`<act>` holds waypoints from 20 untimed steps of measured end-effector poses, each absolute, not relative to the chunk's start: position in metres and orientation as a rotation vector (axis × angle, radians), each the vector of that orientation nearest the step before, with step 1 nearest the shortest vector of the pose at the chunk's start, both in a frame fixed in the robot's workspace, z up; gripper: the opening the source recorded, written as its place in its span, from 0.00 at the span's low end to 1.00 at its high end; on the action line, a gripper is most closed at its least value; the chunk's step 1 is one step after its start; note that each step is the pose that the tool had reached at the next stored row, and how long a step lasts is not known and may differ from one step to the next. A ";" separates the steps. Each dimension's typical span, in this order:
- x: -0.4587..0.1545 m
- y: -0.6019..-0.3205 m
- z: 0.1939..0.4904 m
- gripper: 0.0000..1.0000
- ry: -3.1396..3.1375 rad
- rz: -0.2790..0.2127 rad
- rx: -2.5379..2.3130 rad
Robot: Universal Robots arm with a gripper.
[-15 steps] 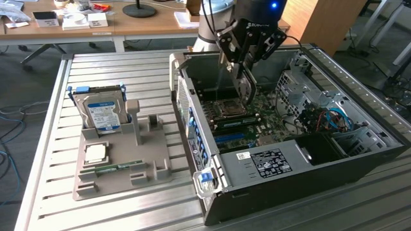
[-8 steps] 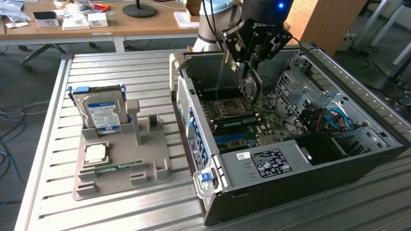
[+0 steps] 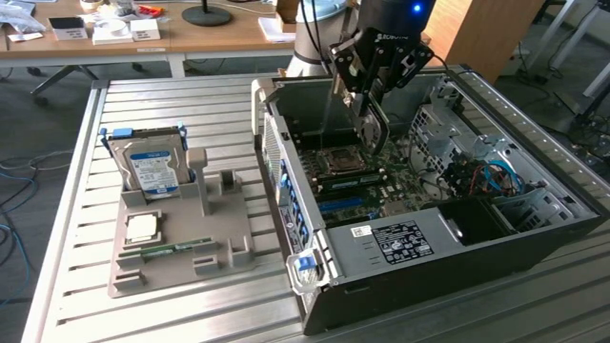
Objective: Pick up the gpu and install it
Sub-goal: 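Pick up the gpu and move the gpu toward the slot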
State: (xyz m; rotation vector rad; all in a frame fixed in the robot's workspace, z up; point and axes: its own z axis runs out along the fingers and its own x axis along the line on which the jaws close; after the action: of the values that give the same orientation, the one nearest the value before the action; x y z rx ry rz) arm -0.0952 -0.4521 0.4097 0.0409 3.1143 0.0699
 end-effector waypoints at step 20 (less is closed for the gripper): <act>-0.066 -0.452 0.410 0.27 3.114 0.070 0.041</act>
State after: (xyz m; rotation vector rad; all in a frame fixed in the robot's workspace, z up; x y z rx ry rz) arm -0.0658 -0.4517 0.4097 0.0410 3.1143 0.0700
